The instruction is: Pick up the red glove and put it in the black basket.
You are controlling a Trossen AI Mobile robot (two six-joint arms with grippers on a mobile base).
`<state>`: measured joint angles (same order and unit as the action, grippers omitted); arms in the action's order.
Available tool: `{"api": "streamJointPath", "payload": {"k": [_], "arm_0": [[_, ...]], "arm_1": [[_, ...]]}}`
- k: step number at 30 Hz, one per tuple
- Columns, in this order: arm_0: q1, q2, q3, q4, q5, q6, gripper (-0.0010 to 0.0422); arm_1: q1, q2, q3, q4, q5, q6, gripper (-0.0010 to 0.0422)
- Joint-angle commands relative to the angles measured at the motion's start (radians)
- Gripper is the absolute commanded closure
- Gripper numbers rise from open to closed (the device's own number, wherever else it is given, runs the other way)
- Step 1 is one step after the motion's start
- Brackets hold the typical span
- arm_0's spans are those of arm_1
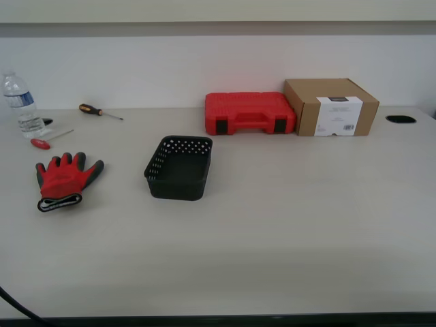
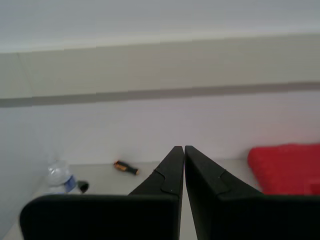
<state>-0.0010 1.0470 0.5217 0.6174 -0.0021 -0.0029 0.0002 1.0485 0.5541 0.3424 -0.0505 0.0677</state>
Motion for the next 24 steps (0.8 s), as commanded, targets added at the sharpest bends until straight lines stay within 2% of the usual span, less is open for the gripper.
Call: {"api": "streamJointPath", "payload": {"k": [1, 7, 13, 16, 24], "arm_0": [[0.001, 0.0, 0.002, 0.003, 0.0, 0.003, 0.0412], [0.001, 0.0, 0.002, 0.003, 0.0, 0.003, 0.0412], [0.001, 0.0, 0.002, 0.003, 0.0, 0.003, 0.0412], [0.001, 0.0, 0.002, 0.003, 0.0, 0.003, 0.0412], [0.001, 0.0, 0.002, 0.002, 0.0, 0.003, 0.0412]], "arm_1": [[0.002, 0.01, 0.001, -0.065, -0.074, 0.065, 0.0413], [0.007, 0.094, 0.0, -0.11, -0.152, 0.109, 0.0413], [0.011, 0.282, 0.0, -0.125, -0.153, 0.109, 0.0412], [0.015, 0.356, 0.0, -0.12, -0.188, 0.108, 0.0413], [0.018, 0.377, 0.011, -0.118, -0.203, 0.104, 0.0413]]}}
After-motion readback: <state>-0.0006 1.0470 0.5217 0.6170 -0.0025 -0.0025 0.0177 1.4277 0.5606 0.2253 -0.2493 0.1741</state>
